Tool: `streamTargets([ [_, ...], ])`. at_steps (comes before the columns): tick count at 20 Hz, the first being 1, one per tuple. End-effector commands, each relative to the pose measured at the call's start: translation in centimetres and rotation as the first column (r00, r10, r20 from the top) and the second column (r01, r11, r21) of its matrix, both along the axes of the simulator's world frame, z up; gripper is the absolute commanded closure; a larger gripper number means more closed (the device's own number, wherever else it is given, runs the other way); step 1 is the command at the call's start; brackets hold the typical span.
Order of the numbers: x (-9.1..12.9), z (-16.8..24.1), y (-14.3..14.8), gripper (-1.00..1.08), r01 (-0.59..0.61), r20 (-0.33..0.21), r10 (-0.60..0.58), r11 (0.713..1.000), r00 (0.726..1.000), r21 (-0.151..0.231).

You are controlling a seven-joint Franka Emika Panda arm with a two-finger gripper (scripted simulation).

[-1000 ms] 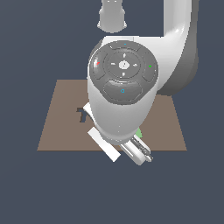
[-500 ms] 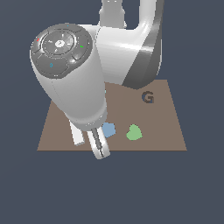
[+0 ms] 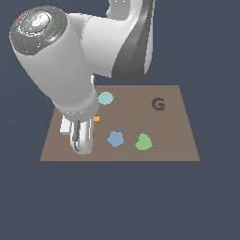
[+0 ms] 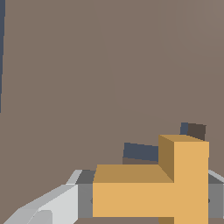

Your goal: Insert a designated object into the corresponding slot on a board.

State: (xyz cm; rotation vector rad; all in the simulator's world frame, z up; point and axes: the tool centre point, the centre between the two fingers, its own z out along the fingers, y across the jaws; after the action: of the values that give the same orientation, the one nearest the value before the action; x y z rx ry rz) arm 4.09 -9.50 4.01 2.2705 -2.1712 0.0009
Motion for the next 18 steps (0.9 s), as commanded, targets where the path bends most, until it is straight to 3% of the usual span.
streamTargets([
  [1, -0.8, 0.0, -0.5, 1.08, 0.052, 0.000, -0.052, 0.999, 0.999, 0.000],
  [7, -1.8, 0.1, -0.9, 1.08, 0.113, 0.000, -0.113, 0.994, 0.994, 0.000],
  [17, -1.9, -0.9, -0.9, 1.08, 0.118, 0.000, -0.118, 0.993, 0.993, 0.001],
  [18, -1.9, -0.9, -0.9, -0.92, 0.118, 0.000, -0.118, 0.993, 0.993, 0.001],
])
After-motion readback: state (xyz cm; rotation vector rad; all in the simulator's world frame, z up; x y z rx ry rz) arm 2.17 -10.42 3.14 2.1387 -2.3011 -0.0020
